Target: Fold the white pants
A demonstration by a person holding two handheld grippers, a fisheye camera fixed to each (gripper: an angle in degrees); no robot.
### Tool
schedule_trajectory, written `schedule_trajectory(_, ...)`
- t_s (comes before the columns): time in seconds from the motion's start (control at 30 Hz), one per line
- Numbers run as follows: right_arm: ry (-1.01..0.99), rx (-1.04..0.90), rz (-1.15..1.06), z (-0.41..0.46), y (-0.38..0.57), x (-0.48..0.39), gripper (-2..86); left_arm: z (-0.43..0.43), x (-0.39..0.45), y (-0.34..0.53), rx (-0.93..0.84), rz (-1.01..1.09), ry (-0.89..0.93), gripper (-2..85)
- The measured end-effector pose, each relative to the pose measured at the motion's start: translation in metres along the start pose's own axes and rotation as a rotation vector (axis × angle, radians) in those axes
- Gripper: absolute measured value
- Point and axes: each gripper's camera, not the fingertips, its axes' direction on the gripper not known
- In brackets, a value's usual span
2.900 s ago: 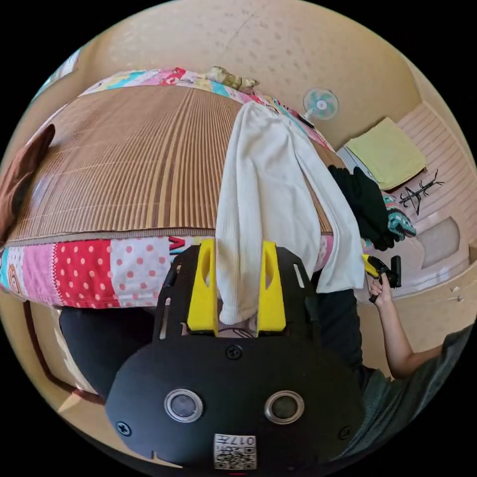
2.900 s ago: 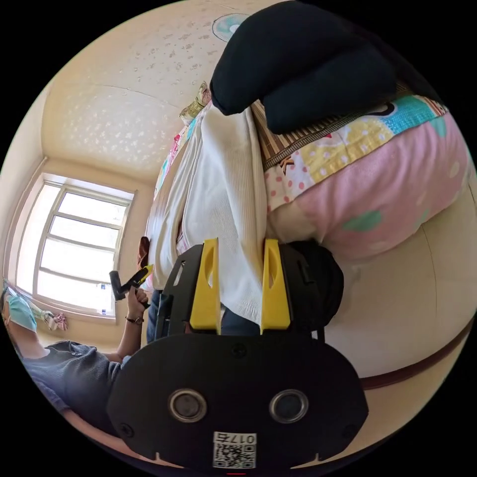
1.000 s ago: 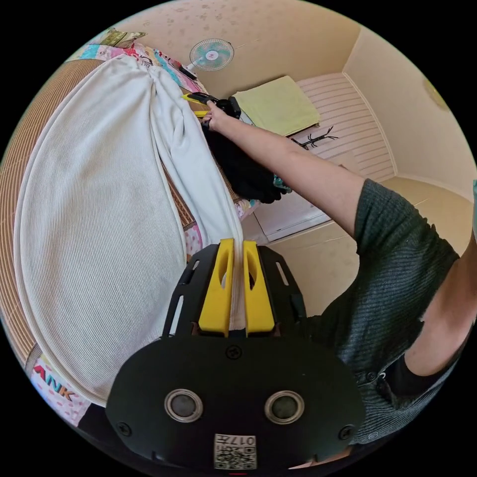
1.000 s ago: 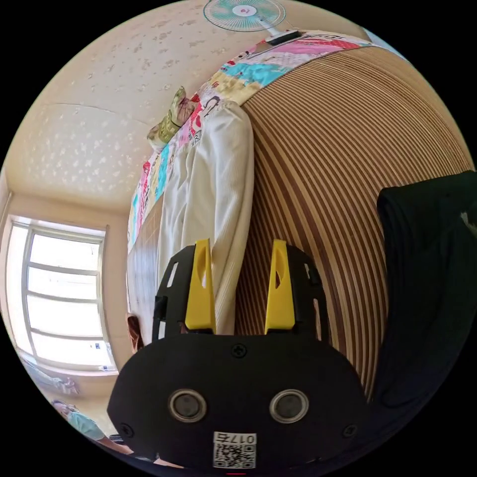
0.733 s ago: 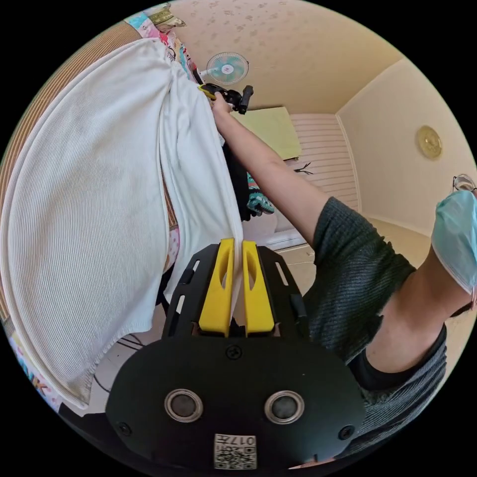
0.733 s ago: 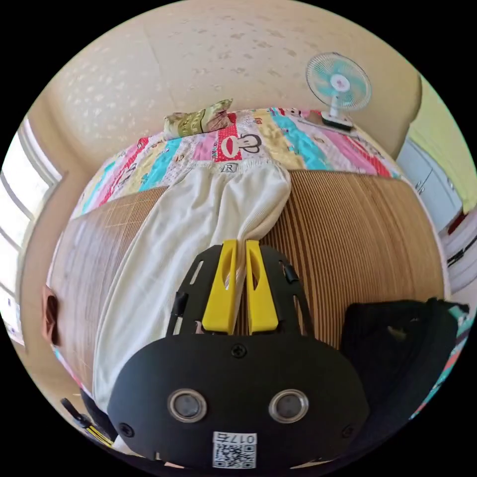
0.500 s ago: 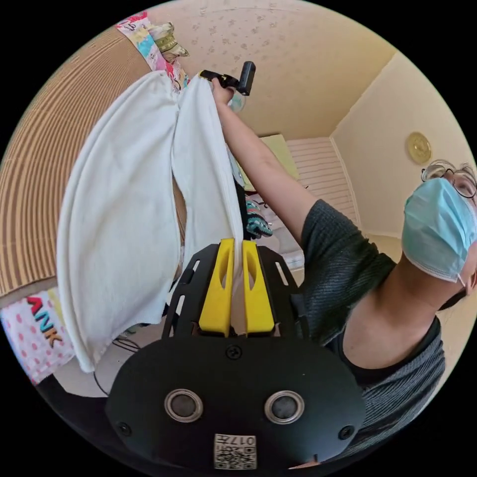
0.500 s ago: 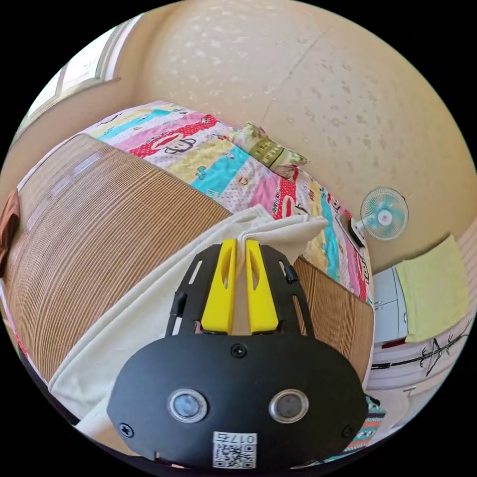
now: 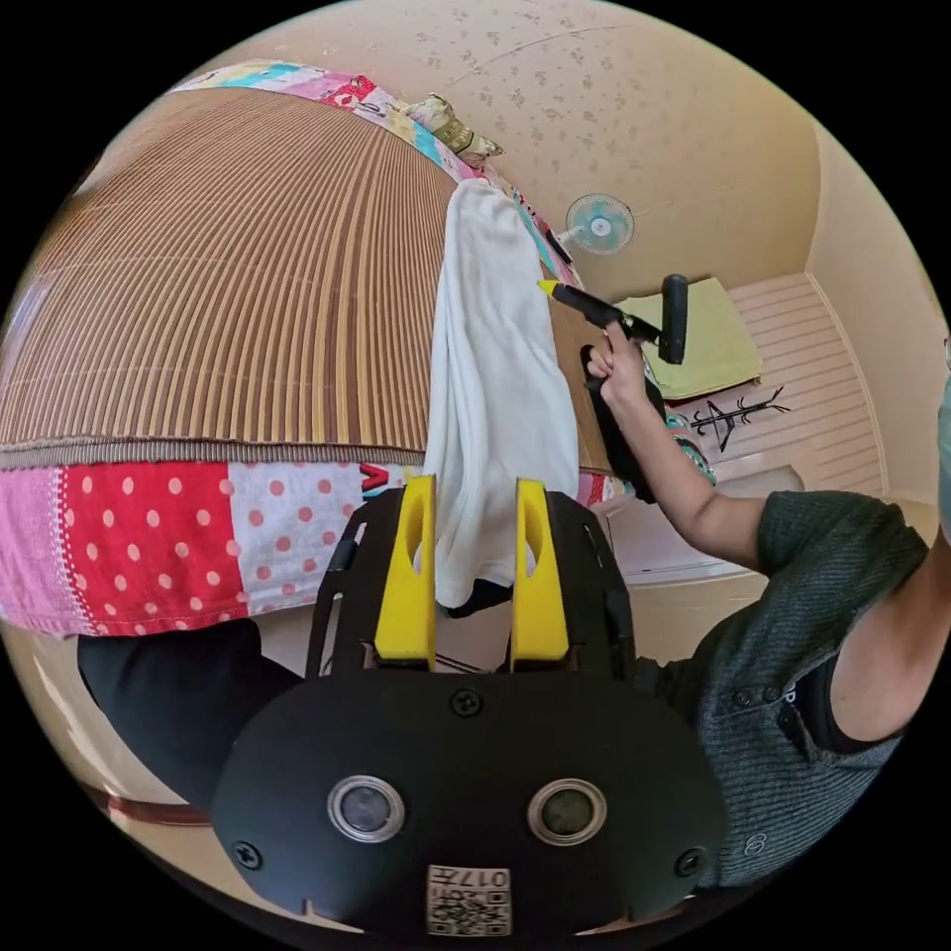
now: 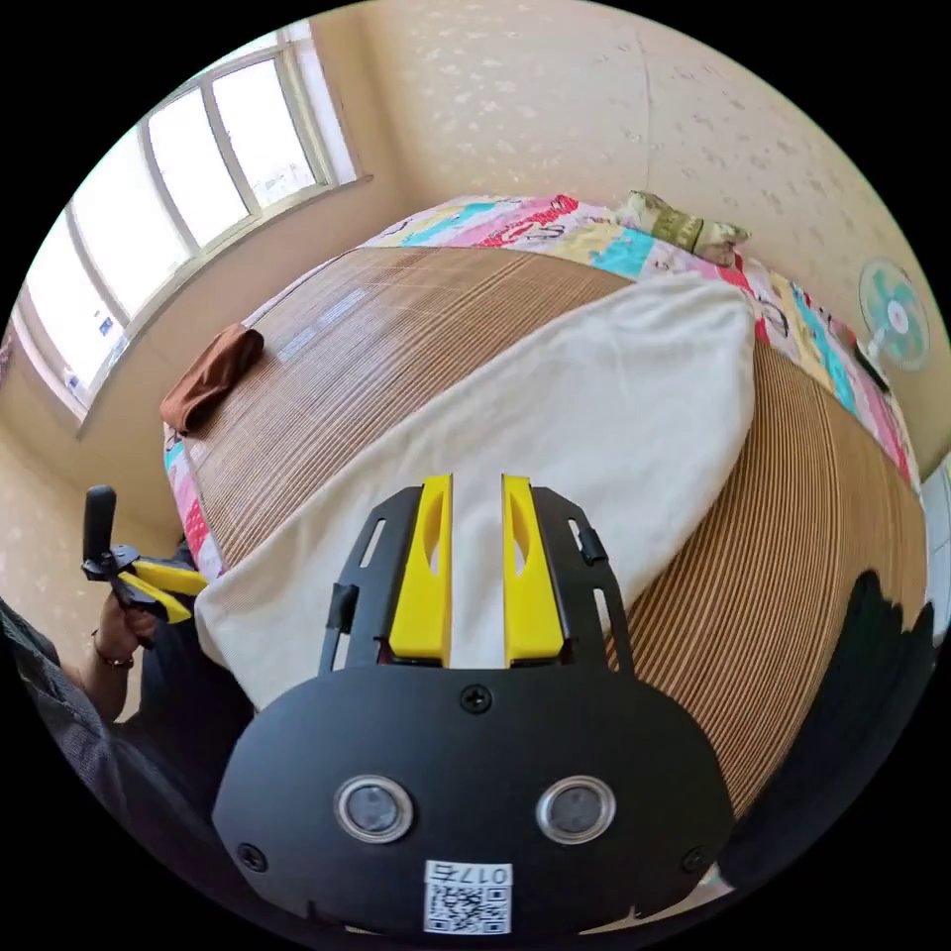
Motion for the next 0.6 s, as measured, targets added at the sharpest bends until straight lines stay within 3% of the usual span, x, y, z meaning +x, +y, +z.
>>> schedule_trajectory(0.13,-0.184,-0.02,0.253,-0.034,0.149,0.022,12.3,0.03,0.023,-0.003,-0.082,0.053,-0.019,9.2)
schedule_trajectory(0.23,-0.183,-0.023,0.352,-0.055,0.217,0.02,13.1,0.044,0.031,-0.003,-0.216,0.075,0.039,4.4)
schedule_trajectory(0.3,-0.185,-0.033,0.347,-0.063,0.238,0.018,13.7,0.025,0.034,0.0,-0.202,0.1,0.132,4.0)
schedule_trajectory(0.37,-0.203,-0.08,0.364,-0.059,0.257,0.021,15.1,0.015,0.032,0.004,-0.196,0.07,0.0,4.7)
schedule_trajectory(0.47,-0.331,-0.184,0.399,-0.028,0.273,0.032,17.4,0.014,0.029,0.008,-0.213,0.034,-0.153,12.3)
schedule_trajectory(0.53,-0.421,-0.222,0.435,-0.006,0.281,0.04,17.9,0.011,0.03,0.011,-0.136,0.048,-0.149,13.8)
schedule_trajectory(0.6,-0.499,-0.217,0.451,0.01,0.285,0.045,17.7,0.027,0.029,0.009,-0.181,0.055,-0.108,14.2)
